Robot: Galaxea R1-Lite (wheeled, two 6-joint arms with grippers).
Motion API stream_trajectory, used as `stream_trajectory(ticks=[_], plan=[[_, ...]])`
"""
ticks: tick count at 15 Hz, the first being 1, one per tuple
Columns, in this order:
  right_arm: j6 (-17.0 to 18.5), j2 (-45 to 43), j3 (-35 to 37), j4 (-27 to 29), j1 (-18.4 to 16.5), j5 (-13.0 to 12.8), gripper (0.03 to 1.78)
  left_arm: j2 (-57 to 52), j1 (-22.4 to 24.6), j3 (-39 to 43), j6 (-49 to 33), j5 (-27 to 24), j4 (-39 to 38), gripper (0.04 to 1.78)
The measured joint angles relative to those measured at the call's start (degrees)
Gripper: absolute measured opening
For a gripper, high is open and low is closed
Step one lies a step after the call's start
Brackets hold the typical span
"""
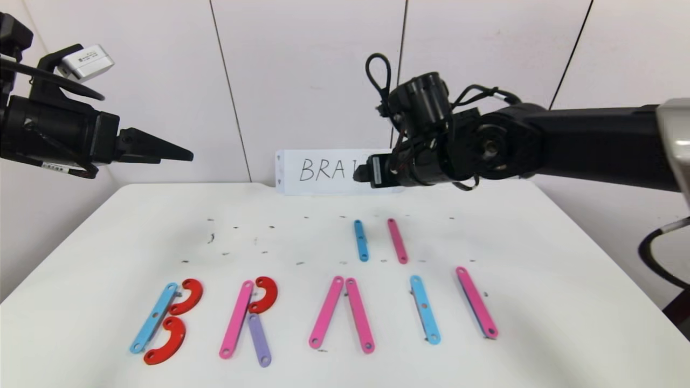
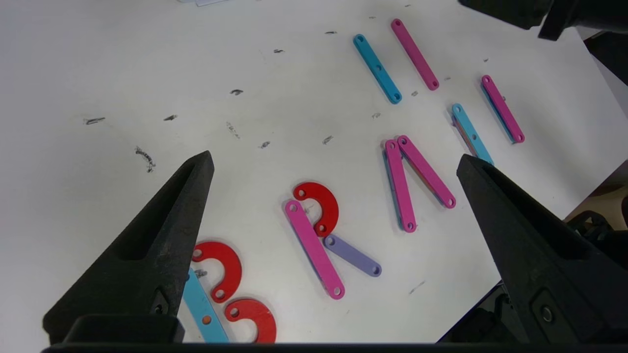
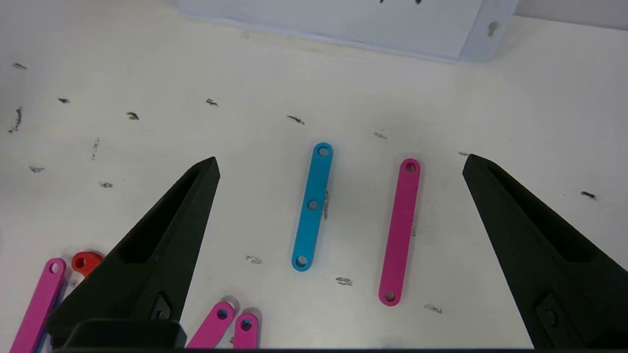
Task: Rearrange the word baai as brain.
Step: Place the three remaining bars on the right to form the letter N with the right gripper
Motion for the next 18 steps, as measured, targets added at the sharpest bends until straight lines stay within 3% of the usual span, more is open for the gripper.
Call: stream_trajectory(ticks=[18], plan=[[1.68,15.96,-2.26,-0.17,3.08,-0.51,1.74,0.00,-0.02,0.00,0.00,-0.11,0.00,1.74]])
